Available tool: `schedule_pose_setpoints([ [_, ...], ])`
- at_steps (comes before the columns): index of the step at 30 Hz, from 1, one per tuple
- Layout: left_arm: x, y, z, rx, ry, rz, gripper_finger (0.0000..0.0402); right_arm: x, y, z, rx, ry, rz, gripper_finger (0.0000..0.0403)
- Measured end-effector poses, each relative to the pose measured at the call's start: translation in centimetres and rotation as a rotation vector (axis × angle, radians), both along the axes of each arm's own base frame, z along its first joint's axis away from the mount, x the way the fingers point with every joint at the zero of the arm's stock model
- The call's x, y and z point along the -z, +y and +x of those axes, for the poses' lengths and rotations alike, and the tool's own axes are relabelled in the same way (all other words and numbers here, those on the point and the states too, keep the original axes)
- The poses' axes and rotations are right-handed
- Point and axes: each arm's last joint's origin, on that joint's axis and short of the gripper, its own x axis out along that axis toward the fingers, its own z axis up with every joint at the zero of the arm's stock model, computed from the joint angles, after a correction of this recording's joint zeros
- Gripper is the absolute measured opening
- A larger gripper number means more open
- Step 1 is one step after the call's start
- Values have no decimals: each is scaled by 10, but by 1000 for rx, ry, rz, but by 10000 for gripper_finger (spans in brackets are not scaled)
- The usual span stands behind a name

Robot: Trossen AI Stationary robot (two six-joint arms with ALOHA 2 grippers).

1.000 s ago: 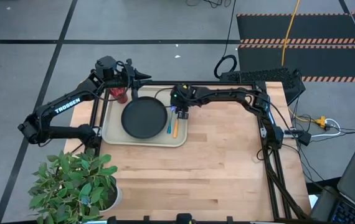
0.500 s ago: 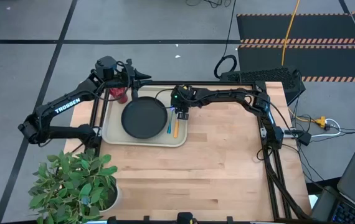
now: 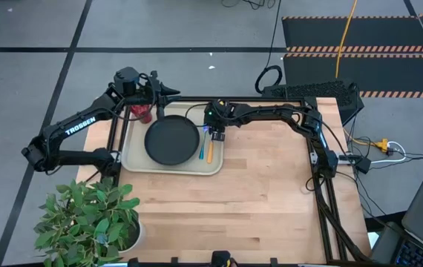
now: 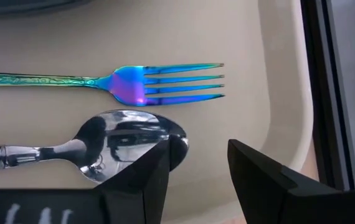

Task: Pick and place plate/cup/fork/spoon on tray
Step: Put the orange spoon on the right side of the blue fork

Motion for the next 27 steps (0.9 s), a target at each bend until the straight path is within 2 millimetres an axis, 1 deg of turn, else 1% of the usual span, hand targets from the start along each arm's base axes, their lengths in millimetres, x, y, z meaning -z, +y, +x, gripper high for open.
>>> schedule_pose_setpoints([
  [3,0,0,0,0,0,0,81,0,-2,0,-6,0,-7,157],
  [7,0,0,0,0,0,0,81,6,-2,-3,-21,13,-48,157],
  [12,0,0,0,0,0,-1,81,12,-2,-6,-37,29,-52,157],
  [20,0,0,0,0,0,-1,81,10,-4,-4,-45,54,-142,157],
  [27,0,0,0,0,0,-1,81,9,-5,-3,-45,35,-149,157],
])
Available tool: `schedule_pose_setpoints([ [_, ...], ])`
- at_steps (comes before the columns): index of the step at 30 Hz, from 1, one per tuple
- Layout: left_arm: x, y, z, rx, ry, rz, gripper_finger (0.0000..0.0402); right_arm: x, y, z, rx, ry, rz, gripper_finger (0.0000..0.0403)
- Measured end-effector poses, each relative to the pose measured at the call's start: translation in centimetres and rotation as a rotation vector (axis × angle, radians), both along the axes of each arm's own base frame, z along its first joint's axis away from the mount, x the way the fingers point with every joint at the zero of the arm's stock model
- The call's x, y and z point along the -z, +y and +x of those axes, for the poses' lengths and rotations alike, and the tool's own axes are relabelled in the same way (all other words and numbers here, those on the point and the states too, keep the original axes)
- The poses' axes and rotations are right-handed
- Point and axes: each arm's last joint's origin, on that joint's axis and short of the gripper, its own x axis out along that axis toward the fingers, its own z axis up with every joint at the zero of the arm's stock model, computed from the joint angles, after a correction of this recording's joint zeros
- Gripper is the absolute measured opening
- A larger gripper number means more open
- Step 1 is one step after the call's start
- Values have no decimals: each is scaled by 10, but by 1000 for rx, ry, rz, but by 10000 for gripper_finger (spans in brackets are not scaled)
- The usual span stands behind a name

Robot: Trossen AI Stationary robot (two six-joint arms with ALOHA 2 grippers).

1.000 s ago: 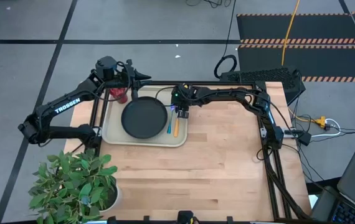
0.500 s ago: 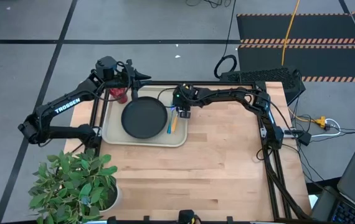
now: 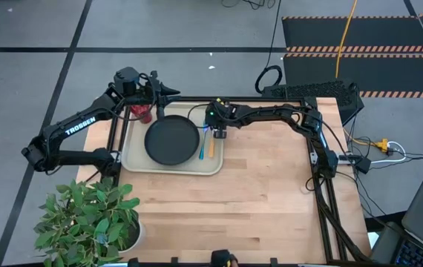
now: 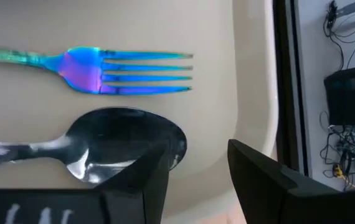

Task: Pick and place plate/cup/fork/spoon on tray
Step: Put the orange spoon on the right side of the blue fork, then adjust the gray tray

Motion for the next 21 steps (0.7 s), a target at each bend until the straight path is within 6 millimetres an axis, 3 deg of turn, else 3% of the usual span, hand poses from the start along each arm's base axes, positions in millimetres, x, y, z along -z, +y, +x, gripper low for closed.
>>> schedule_pose_setpoints([
  [9,0,0,0,0,0,-1,81,0,12,5,-28,1,-2,157],
  [21,0,0,0,-1,-1,-8,81,-30,20,-2,2,-24,-15,157],
])
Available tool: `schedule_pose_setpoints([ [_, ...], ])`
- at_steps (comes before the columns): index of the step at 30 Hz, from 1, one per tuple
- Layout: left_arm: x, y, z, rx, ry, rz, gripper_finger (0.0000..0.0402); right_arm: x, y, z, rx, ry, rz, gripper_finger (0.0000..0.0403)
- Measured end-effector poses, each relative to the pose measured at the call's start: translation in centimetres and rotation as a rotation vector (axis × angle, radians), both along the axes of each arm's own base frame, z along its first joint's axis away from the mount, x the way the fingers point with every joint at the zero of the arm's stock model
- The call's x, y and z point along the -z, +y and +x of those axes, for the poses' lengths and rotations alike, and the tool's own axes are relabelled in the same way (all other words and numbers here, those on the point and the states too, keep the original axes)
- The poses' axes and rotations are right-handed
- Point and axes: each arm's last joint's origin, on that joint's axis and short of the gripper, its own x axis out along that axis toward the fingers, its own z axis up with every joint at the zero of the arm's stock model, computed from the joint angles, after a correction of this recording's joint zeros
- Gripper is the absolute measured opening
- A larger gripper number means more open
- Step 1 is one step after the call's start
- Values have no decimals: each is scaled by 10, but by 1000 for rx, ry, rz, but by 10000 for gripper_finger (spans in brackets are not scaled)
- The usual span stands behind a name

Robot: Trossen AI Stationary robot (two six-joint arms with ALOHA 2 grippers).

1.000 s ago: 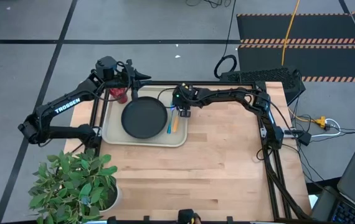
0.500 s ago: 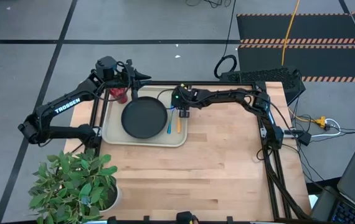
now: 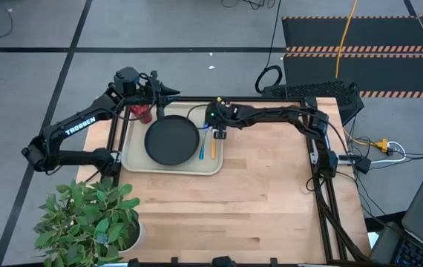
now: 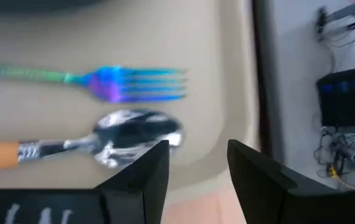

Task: Pick and place plate/cup/fork/spoon on tray
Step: Adjust the gray tray

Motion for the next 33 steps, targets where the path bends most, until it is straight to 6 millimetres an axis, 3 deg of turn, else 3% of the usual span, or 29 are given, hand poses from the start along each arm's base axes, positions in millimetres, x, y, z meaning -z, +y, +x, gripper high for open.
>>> schedule_pose_setpoints([
  [9,-1,0,0,0,-7,0,81,-36,20,-10,28,-57,40,157],
  [14,-3,-2,3,7,-26,-11,81,-49,39,-16,-41,-92,240,157],
  [20,6,-16,15,75,-57,-29,81,-46,64,-21,-91,-47,533,157],
  [28,0,-30,28,96,-158,-88,81,-31,106,-26,-173,99,557,157],
  [33,3,-38,33,56,-133,-116,81,-12,130,-35,-111,171,542,157],
])
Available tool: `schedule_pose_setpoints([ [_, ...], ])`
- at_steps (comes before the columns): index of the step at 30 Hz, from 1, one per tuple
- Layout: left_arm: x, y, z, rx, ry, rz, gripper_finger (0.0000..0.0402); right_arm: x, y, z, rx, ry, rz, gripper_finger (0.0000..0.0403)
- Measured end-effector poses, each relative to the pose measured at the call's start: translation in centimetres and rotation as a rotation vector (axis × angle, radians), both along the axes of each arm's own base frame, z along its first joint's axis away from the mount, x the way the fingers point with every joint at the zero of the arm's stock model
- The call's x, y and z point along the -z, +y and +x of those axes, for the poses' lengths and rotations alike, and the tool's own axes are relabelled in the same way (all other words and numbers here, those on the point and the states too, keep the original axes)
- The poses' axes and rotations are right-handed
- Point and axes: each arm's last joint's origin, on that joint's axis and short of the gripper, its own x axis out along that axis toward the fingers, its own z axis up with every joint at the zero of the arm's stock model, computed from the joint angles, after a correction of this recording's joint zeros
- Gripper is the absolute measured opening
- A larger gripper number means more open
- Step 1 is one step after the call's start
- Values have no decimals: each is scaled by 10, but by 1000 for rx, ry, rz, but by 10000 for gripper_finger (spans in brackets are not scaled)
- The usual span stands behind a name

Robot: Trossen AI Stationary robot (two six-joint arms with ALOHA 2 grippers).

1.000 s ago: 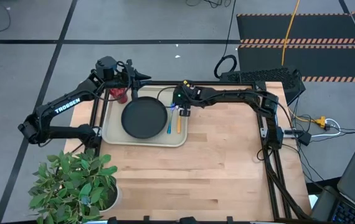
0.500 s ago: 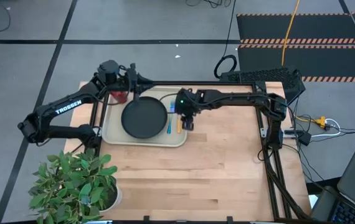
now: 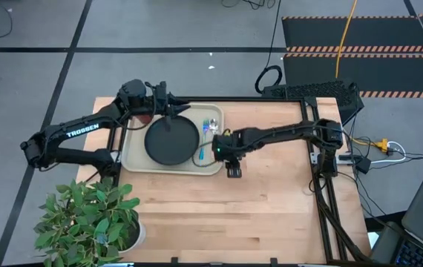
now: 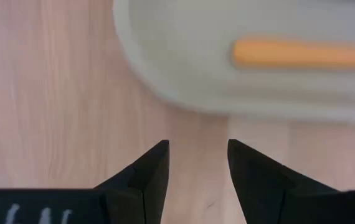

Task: Pick and place plate/cup/fork/spoon on tray
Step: Adjust the gray tray

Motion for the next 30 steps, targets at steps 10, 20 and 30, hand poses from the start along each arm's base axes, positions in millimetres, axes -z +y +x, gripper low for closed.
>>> schedule_pose_setpoints([
  [10,1,-20,11,56,15,43,81,0,36,-4,12,-84,-64,157],
  [20,2,-21,12,62,30,44,81,-9,36,22,13,-370,-57,157],
  [30,3,-25,18,94,24,98,81,-8,36,22,26,-363,-53,157],
])
